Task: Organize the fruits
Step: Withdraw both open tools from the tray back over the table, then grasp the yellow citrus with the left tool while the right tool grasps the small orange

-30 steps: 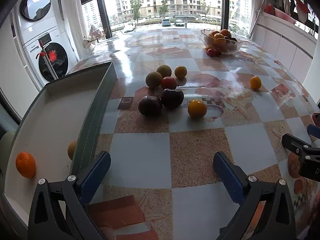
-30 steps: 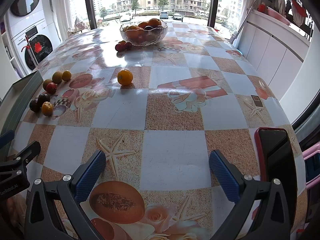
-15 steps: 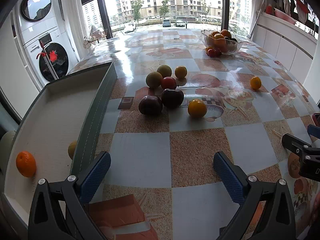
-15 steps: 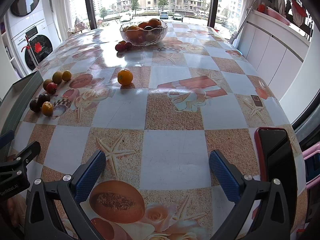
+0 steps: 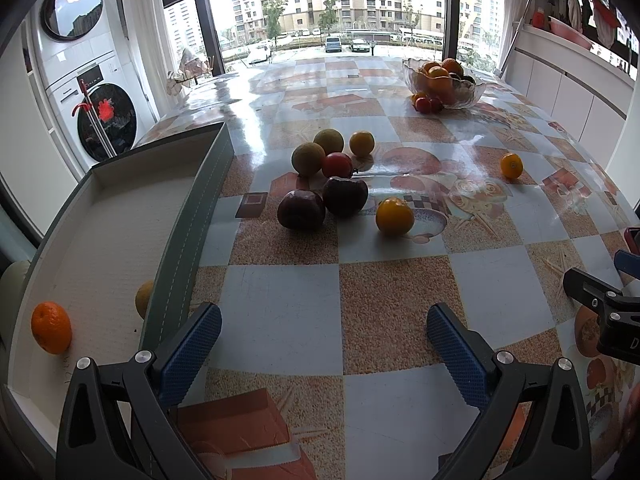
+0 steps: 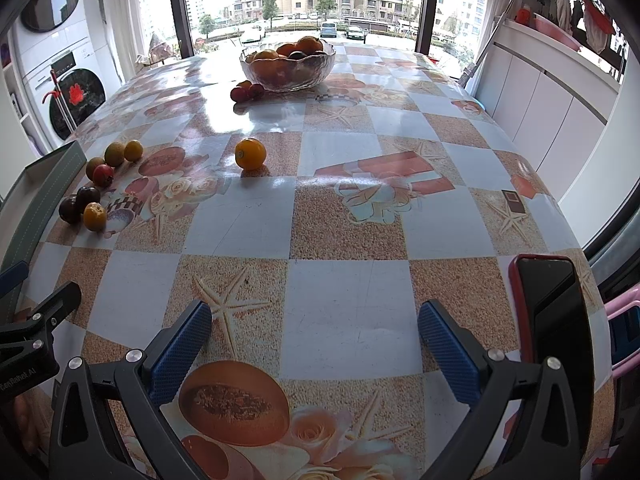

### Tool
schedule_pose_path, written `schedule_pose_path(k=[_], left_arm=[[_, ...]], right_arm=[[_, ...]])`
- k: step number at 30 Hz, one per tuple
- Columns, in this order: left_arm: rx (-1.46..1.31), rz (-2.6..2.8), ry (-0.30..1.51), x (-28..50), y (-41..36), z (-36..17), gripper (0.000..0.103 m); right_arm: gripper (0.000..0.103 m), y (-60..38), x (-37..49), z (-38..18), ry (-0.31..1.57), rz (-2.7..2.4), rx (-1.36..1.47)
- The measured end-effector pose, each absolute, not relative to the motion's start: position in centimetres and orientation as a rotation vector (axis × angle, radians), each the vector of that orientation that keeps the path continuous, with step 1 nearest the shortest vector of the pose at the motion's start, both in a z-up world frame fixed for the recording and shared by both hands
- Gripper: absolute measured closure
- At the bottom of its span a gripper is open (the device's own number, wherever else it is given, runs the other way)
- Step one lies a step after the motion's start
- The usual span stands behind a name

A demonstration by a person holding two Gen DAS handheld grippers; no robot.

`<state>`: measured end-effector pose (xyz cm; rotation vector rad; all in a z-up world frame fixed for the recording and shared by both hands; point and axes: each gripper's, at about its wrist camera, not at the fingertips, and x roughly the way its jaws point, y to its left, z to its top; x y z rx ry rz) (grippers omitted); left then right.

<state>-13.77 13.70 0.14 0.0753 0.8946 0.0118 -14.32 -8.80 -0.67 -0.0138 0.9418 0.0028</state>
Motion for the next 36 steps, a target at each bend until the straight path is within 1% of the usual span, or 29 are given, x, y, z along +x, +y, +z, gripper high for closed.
schedule_pose_path(k=[5,8,9,10,11,15,18,19,20,21,22,24,27,29,36], left_arm=[[0.03,0.005,0.997,-11.9,13.4,0.5,0.0],[0.043,-0.009,1.004,-10.7,12.0,0.9,0.001],[0.053,-0.018,0.999,-10.3,11.3,1.1,0.004],[0.059,-0.024,0.999,-10.1,10.7,1.1,0.014],[0.069,-0.028,1.007,-9.8,10.2,1.0,0.017],[0.052,-0.017,1.015,-8.6,9.2,0.8,0.017],[0.01,-0.004,1.02,-7.9,9.2,0.6,0.017],[0.001,-0.002,1.02,-7.8,9.3,0.6,0.017],[-0.006,0.0,1.02,-7.6,9.3,0.5,0.017],[-0.013,0.004,1.018,-7.5,9.3,0.4,0.017],[-0.017,0.006,1.016,-7.5,9.4,0.4,0.018],[-0.026,0.013,1.003,-7.5,9.5,0.5,0.027],[-0.04,0.024,0.984,-7.7,9.7,0.7,0.046],[-0.04,0.02,0.967,-7.9,9.8,0.8,0.079],[-0.092,-0.029,0.971,-9.3,11.2,1.7,0.079]], right_arm=[[0.0,-8.8,-11.7,-0.2,1.042,0.053,-0.031],[0.0,-8.6,-10.0,0.1,1.06,0.081,-0.012],[0.0,-8.6,-9.3,0.3,1.058,0.1,0.008],[0.0,-8.6,-8.6,0.5,1.054,0.115,0.026],[0.0,-8.5,-8.0,0.6,1.052,0.122,0.036],[0.004,-7.4,-5.0,0.7,1.029,0.149,0.033],[0.016,-6.0,-3.5,0.7,1.011,0.163,-0.008],[0.026,-5.6,-3.2,0.7,1.005,0.158,-0.03],[0.047,-5.2,-3.0,0.8,0.995,0.147,-0.059],[0.06,-4.9,-3.0,1.0,0.983,0.144,-0.079],[0.08,-4.9,-3.1,1.2,0.979,0.168,-0.063],[0.08,-5.6,-3.2,1.3,0.978,0.189,-0.009],[0.08,-7.0,-4.1,1.2,0.974,0.214,0.059],[0.08,-7.7,-4.9,1.4,0.975,0.222,0.088],[0.08,-8.7,-7.3,2.3,0.969,0.259,0.136]])
